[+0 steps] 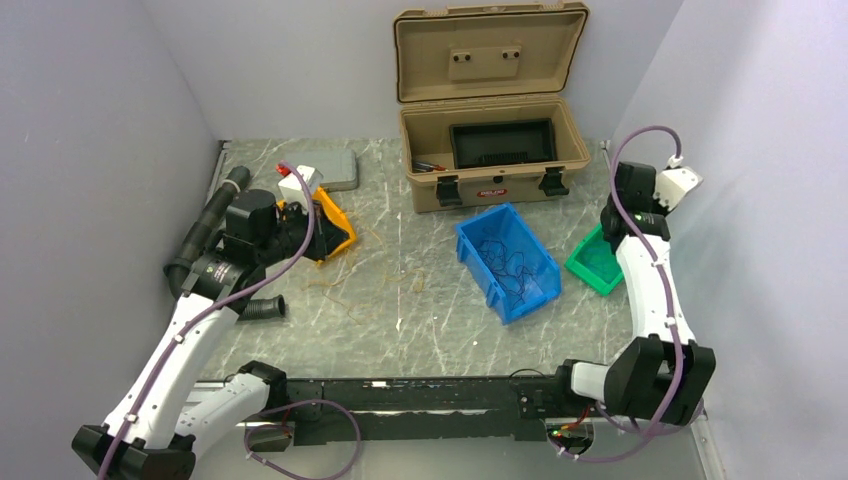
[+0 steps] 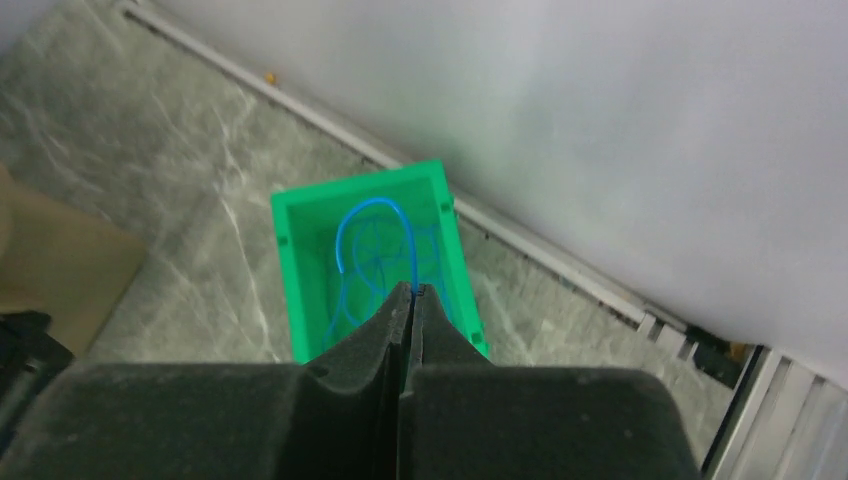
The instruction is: Untangle the cables
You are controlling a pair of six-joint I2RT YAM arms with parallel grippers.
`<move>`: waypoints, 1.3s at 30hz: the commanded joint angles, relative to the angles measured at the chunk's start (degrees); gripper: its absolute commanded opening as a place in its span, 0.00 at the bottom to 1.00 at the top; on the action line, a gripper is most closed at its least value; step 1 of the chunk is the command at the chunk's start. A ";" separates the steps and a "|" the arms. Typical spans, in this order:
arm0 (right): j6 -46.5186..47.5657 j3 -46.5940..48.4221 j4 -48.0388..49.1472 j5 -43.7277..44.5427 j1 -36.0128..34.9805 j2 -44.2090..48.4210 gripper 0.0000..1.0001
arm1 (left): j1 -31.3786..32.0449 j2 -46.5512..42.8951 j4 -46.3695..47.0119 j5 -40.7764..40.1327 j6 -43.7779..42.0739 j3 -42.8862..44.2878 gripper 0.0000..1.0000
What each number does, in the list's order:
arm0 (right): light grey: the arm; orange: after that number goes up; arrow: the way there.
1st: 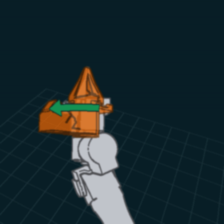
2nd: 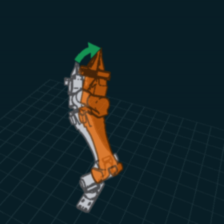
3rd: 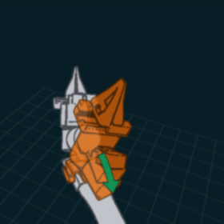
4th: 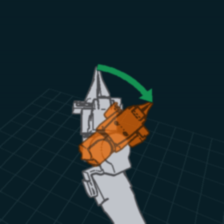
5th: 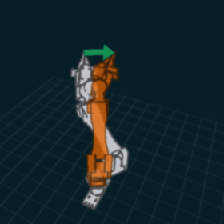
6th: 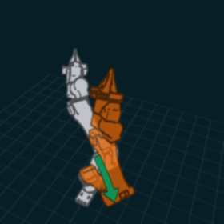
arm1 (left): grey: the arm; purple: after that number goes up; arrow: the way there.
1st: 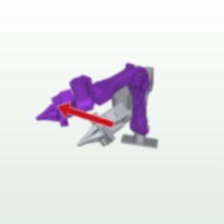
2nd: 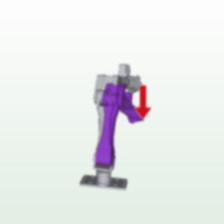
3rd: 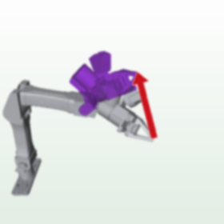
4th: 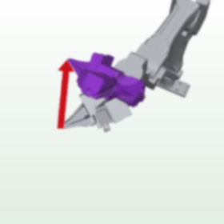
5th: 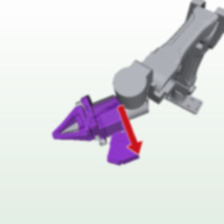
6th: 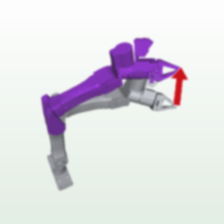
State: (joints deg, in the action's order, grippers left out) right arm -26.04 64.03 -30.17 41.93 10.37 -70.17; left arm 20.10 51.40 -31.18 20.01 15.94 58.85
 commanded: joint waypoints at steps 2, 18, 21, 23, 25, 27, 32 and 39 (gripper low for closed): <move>-5.96 -4.71 3.71 -4.08 0.31 -2.42 0.00 | 0.51 -0.83 0.71 -0.73 -0.37 0.95 0.00; -17.60 -2.73 -1.26 -1.30 1.12 -29.67 0.00 | 1.22 -1.37 -0.03 -1.33 -0.51 1.09 0.00; -16.96 -2.12 -1.32 -2.58 1.44 -30.03 0.26 | 1.26 -1.64 -0.55 -1.72 -0.86 1.32 0.00; -16.24 -2.99 -0.71 -3.05 1.33 -27.09 0.42 | 1.29 -1.65 -1.02 -1.97 -1.08 1.62 0.00; -15.06 -3.10 -1.23 -3.46 1.33 -23.33 0.51 | 1.26 -1.59 -0.95 -1.98 -1.16 1.87 0.00; -13.75 -2.02 -3.04 -3.62 1.34 -18.81 0.55 | 1.26 -1.44 -0.76 -2.02 -1.15 1.91 0.00; -6.57 1.17 -5.20 -9.59 1.27 -9.85 0.71 | 1.26 1.36 -1.83 -5.66 -1.99 3.45 0.00; 1.60 -1.00 0.91 -33.24 -0.93 4.50 0.94 | 0.75 7.20 -5.23 -17.21 -2.22 9.90 0.00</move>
State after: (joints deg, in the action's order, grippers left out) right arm -30.04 63.13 -32.51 23.11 11.03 -71.72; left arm 21.15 56.82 -35.14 10.98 15.03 63.83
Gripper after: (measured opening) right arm 0.937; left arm 0.009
